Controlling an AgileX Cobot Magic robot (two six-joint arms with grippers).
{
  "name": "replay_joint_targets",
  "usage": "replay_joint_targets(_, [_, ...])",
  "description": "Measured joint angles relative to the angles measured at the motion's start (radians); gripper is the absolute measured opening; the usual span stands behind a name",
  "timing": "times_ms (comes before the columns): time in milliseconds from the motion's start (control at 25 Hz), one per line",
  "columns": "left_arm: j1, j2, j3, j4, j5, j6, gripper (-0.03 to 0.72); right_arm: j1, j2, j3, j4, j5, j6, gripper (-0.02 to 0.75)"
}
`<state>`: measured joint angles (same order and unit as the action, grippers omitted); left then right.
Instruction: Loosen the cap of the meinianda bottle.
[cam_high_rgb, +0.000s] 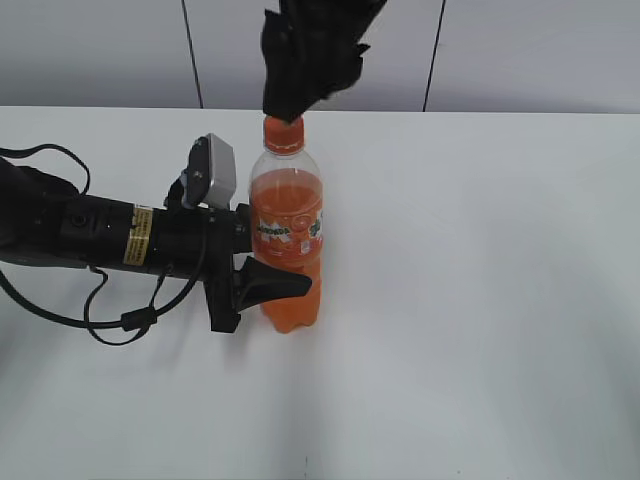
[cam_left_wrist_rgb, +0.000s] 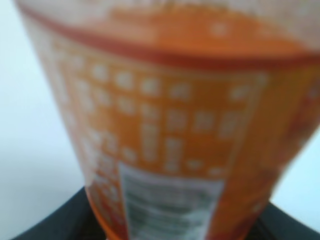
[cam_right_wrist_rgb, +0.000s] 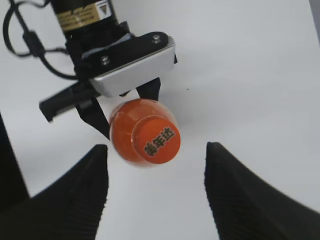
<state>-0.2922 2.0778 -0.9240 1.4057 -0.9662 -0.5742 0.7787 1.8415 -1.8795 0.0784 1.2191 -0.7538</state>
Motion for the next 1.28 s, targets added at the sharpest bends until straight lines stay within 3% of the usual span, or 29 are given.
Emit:
replay_joint_targets(240, [0.0, 0.0, 0.0, 0.0, 0.0, -0.001, 0.383, 0.0, 0.0, 0.0, 0.0, 0.001, 0.782, 0.459])
replay_joint_targets(360, [0.0, 0.0, 0.0, 0.0, 0.0, -0.001, 0.383, 0.0, 0.001, 0.0, 0.001, 0.001, 0.943, 0.459])
replay_joint_targets(1280, [0.0, 0.0, 0.0, 0.0, 0.0, -0.001, 0.383, 0.0, 0.087, 0.0, -0.055, 0.001, 0.988, 0.459])
